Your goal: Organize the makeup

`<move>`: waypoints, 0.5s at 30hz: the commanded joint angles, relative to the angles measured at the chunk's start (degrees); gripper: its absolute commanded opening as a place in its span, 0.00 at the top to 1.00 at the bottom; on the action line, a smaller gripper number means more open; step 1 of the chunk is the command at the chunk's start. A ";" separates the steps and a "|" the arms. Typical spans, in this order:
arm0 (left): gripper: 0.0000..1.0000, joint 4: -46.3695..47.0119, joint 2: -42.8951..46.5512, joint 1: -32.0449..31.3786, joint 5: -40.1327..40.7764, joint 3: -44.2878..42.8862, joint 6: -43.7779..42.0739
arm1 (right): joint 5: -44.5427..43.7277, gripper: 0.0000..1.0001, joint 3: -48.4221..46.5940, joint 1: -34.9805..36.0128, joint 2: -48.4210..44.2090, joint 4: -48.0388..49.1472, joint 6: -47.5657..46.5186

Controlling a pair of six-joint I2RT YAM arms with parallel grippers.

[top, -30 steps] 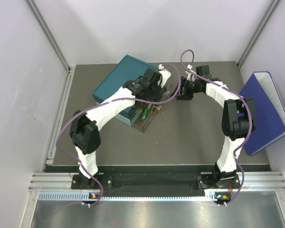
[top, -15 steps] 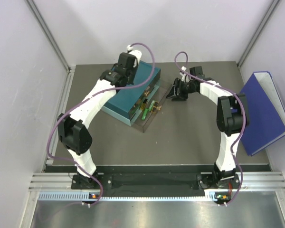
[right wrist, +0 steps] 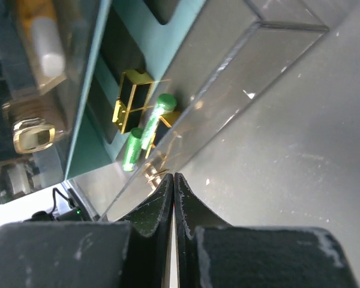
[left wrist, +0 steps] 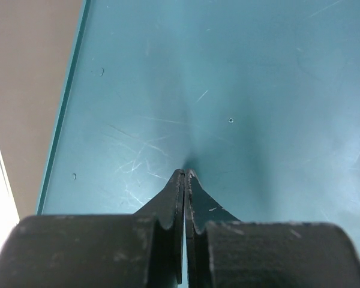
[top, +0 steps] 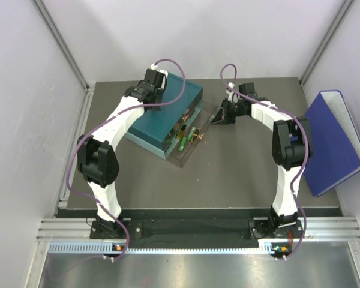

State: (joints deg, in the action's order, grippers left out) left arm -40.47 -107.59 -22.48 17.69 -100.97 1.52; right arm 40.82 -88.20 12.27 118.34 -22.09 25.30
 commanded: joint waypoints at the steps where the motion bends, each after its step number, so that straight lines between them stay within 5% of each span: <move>1: 1.00 -2.33 -1.13 0.51 -0.99 -2.21 0.77 | 0.93 1.00 -2.84 1.08 3.12 1.78 0.45; 15: 1.00 -4.18 -2.18 1.39 -2.05 -2.92 -0.38 | 0.93 1.00 -20.24 6.26 14.89 -1.03 4.22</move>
State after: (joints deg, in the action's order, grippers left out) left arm -41.78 -108.53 -21.67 16.38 -102.45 1.50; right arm 40.53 -101.10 15.09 130.85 -25.06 27.18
